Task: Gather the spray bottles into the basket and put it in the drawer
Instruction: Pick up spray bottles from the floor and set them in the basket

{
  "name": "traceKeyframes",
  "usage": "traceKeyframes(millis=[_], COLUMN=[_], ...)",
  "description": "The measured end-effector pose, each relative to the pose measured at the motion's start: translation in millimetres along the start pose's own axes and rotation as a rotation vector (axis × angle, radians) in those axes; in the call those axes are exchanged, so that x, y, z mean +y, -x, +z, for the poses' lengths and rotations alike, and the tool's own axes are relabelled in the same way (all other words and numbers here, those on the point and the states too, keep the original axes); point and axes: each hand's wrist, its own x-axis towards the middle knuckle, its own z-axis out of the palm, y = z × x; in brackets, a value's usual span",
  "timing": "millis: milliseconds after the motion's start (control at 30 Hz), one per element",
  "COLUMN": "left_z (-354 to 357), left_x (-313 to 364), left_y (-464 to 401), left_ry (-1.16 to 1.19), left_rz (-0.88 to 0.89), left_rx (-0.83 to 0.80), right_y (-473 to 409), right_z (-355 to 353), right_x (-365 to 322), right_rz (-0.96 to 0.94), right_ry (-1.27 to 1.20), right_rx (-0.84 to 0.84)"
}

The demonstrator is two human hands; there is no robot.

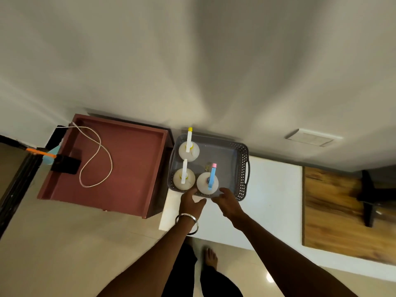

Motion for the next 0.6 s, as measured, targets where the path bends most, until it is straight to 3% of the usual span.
traceKeyframes(millis=[200,467,600], left_z=[-22.3,-27.8,-30.3], left_x=[-22.5,-88.2,-136.3], left_y=[58.3,151.5,194.6], left_ry=[0.100,0.297,0.407], left_rz=[-0.039,-0.069,-0.122], left_rx=[0.041,0.187,0.257], right_y=[55.2,130.8,162.4], right_z=[-5.1,13.6,42.3], right_x=[-3.6,33.4,57.0], right_rz=[-0.138,-0.270,-0.250], right_ry=[0.333,0.535,0.577], right_rx=[-0.078,-0.197,-0.282])
